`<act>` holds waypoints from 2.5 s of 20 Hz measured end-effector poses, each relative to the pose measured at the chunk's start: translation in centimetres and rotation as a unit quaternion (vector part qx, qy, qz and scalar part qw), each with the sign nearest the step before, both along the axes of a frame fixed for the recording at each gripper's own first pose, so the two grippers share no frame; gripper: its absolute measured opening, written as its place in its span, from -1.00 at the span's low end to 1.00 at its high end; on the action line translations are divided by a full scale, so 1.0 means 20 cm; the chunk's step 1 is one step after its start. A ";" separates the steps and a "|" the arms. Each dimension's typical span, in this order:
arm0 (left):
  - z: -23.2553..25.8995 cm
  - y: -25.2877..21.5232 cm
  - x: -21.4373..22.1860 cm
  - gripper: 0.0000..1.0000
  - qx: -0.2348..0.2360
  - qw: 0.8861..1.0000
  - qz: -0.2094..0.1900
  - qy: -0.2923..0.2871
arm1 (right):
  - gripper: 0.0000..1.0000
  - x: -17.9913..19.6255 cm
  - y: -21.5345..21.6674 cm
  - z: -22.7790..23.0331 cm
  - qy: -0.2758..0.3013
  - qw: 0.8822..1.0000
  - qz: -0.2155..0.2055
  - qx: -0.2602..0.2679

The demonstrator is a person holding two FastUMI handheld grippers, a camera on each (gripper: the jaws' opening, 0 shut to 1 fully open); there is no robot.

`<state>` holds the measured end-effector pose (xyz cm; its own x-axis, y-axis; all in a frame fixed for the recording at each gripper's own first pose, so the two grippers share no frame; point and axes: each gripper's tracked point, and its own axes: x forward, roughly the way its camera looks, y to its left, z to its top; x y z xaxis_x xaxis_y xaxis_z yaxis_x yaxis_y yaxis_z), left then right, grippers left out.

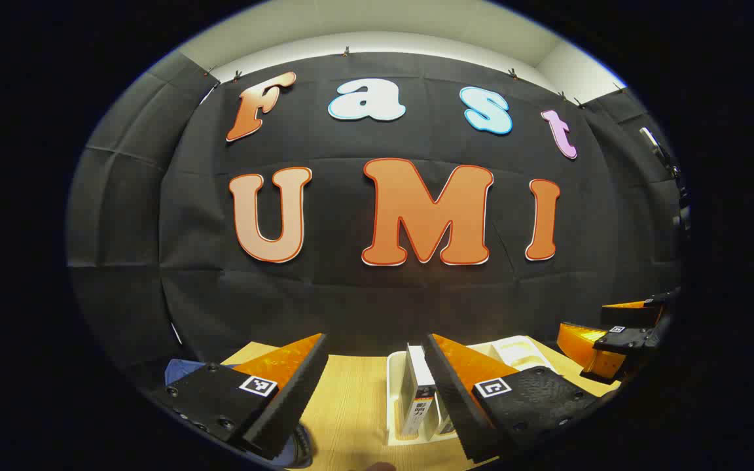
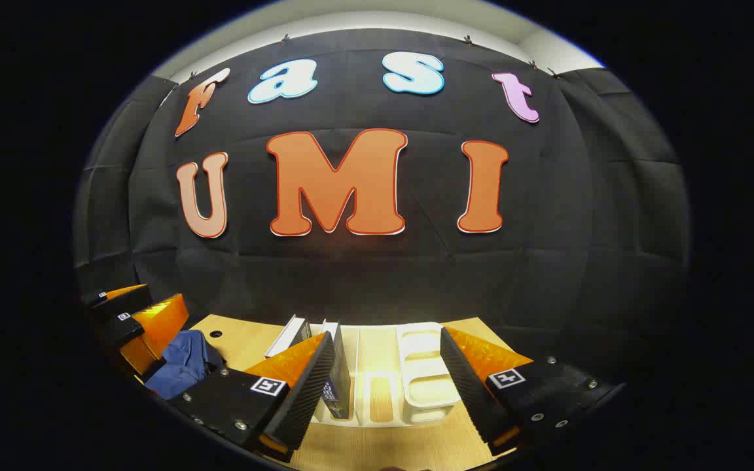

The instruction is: Open the schoolbag, grab two books from the bookshelf and put them into the schoolbag.

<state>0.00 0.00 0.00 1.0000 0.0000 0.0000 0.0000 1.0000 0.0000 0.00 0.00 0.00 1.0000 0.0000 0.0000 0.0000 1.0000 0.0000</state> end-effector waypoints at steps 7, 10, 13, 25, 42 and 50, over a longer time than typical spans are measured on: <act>0.01 0.01 -0.01 0.87 0.002 1.000 0.005 -0.002 | 0.92 0.01 0.01 -0.02 0.003 1.000 0.005 -0.004; 0.00 0.01 -0.01 0.84 0.000 1.000 0.006 0.003 | 0.92 0.01 0.03 -0.02 0.004 1.000 0.008 -0.009; -0.01 0.03 -0.01 0.87 0.000 1.000 0.010 0.002 | 0.92 0.01 0.03 -0.03 0.005 1.000 0.011 -0.009; -0.02 0.04 -0.01 0.87 -0.003 1.000 0.016 0.007 | 0.92 0.02 0.03 -0.05 0.014 1.000 0.014 -0.012; -0.07 0.15 0.01 0.89 0.008 0.998 0.053 0.016 | 0.92 0.03 0.00 -0.10 0.029 0.999 0.011 -0.016; -0.06 0.25 0.00 0.88 0.015 0.999 0.043 0.009 | 0.92 0.05 -0.06 -0.12 0.033 0.999 -0.001 -0.014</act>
<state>-0.08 4.96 -1.30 0.9961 0.0871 -0.0157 -0.0866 0.9958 0.0308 0.95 -1.30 -2.41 0.9978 -0.0037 -0.0664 0.0019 0.9996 -0.0274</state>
